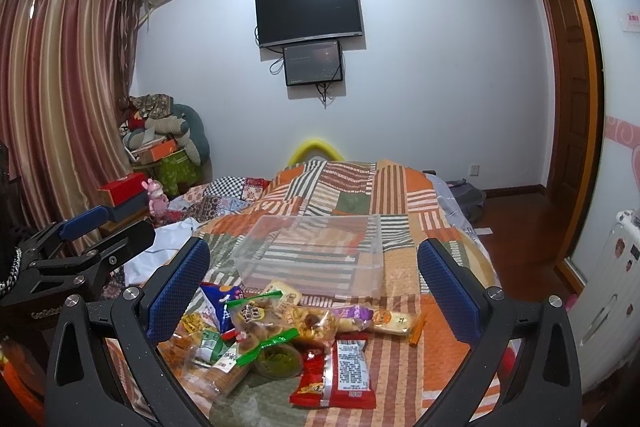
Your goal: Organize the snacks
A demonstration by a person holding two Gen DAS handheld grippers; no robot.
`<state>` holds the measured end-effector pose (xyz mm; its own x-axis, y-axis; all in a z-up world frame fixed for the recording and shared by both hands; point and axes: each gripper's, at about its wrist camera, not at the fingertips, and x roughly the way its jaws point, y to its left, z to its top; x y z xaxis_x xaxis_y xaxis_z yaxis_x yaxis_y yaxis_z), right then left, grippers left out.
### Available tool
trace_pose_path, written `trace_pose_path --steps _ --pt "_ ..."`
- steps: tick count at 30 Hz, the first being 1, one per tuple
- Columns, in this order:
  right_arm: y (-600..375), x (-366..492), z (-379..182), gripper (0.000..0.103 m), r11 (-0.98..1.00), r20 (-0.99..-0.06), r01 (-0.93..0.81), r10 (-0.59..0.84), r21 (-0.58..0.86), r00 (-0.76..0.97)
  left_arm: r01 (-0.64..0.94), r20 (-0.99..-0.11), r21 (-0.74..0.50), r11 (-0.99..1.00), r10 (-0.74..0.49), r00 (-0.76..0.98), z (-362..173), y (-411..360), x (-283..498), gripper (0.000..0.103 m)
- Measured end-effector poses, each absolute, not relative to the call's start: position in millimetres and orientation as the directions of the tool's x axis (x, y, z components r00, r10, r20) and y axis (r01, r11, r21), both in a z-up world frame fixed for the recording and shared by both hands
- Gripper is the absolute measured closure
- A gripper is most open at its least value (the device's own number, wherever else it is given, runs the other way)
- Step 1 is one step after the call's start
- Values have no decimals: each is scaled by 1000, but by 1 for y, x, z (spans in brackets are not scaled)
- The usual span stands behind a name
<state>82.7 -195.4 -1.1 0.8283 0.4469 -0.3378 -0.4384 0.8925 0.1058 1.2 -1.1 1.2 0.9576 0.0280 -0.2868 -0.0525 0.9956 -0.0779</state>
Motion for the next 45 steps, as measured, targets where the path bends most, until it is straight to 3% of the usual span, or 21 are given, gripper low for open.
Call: trace_pose_path --steps 37,42,45 --pt "-192 84 -5 0 881 -352 -458 469 119 810 -46 -275 -52 998 30 961 2 -1 -4 0" --pt "-193 88 -11 4 878 -373 -461 473 129 798 -52 -286 -36 998 39 957 -1 2 -4 6" --pt "-195 92 -16 12 880 -401 -458 468 129 787 -55 -319 -44 998 38 947 -7 10 -1 17"
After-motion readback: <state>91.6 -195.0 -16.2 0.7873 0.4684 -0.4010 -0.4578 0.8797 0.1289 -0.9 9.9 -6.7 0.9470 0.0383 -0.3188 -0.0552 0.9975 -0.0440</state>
